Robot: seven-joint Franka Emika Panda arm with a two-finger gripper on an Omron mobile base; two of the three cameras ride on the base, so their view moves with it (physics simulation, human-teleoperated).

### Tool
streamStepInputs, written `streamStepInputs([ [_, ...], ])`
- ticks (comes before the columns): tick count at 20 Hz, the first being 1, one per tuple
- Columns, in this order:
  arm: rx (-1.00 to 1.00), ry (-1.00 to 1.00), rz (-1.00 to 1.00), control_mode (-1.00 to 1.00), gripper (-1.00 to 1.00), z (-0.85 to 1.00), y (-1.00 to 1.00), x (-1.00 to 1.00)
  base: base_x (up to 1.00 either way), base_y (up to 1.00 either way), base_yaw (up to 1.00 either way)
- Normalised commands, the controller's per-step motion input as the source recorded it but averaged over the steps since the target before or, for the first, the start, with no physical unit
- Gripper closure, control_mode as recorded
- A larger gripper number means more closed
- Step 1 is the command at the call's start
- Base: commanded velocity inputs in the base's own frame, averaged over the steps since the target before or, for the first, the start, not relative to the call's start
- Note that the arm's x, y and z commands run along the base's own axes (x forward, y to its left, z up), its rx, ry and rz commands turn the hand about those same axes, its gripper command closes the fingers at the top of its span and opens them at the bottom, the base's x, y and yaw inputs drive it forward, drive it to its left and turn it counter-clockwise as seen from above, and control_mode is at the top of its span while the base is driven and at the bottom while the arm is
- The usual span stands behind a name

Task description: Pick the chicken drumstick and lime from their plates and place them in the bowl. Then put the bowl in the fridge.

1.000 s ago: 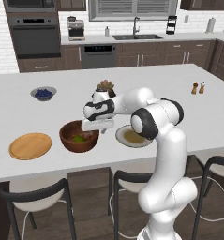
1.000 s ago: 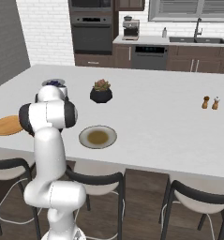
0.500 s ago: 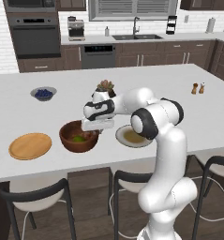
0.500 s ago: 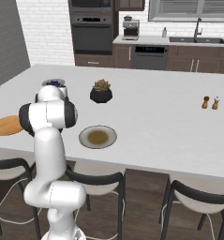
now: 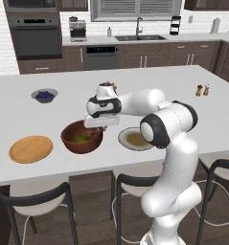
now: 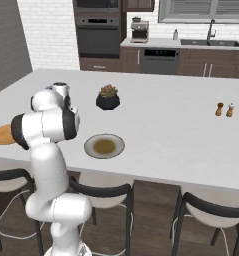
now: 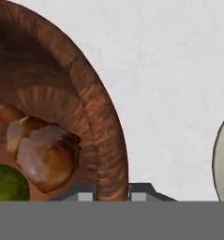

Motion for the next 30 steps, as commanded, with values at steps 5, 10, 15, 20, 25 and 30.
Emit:
streamStepInputs([
  [5, 0.01, 0.0, -0.14, -1.0, 1.0, 0.7, -0.2, -0.29, 0.0, 0.0, 0.0],
  [10, 0.01, 0.0, -0.22, -1.0, 1.0, 0.68, -0.26, -0.28, 0.0, 0.0, 0.0],
  [15, 0.0, 0.0, -0.29, -1.0, 1.0, 0.6, -0.45, -0.52, 0.0, 0.0, 0.0],
  [20, 0.01, 0.0, -0.43, -1.0, 1.0, 0.47, -0.55, -0.86, 0.0, 0.0, 0.0],
  [25, 0.05, 0.04, -0.52, -1.0, 1.0, 0.72, -0.67, -0.96, 0.0, 0.0, 0.0],
  [30, 0.03, 0.04, -0.55, -1.0, 1.0, 0.46, -0.52, -1.0, 0.0, 0.0, 0.0],
])
